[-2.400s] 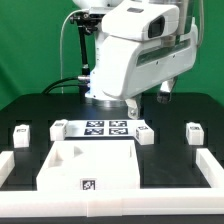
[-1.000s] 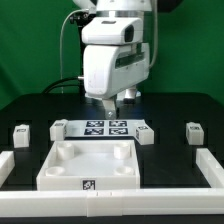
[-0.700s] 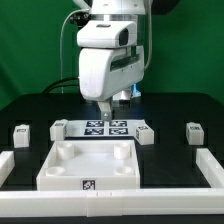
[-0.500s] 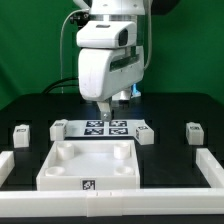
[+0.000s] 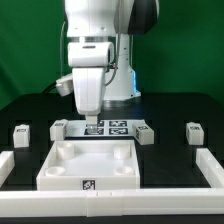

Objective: Assemble one leg

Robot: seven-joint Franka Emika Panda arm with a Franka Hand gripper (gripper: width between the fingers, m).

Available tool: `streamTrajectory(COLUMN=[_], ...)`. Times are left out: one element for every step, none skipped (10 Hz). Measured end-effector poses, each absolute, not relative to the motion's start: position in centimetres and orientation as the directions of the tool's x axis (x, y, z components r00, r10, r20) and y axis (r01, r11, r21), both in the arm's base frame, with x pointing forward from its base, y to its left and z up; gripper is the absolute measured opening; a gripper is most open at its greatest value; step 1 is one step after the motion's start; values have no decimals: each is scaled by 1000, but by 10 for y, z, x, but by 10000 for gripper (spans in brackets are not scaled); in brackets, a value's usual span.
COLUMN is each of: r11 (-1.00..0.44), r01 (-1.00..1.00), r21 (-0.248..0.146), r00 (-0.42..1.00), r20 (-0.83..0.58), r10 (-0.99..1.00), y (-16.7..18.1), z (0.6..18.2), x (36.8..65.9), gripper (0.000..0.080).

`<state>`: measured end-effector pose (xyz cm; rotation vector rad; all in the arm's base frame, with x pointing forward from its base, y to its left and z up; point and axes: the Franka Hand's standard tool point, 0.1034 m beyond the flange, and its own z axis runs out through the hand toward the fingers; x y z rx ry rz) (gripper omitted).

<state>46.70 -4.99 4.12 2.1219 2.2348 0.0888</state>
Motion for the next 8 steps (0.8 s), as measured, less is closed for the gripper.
streamTrajectory(r11=[44, 36, 30, 19, 15, 9, 8, 8], r01=[998, 999, 999, 999, 999, 1000, 1000, 1000], r21=[52, 35, 35, 34, 32, 30, 30, 30], r00=[-44, -37, -30, -19, -16, -9, -9, -9], r20=[5, 11, 13, 16, 16, 16, 16, 16], r10=[999, 999, 999, 1000, 1000, 1000, 1000, 1000], y=[-52, -54, -53, -51, -51, -52, -52, -52], z=[27, 17, 13, 10, 9, 9, 9, 9], x=[461, 459, 461, 461, 460, 460, 460, 460], gripper=[650, 650, 650, 650, 650, 650, 527, 390])
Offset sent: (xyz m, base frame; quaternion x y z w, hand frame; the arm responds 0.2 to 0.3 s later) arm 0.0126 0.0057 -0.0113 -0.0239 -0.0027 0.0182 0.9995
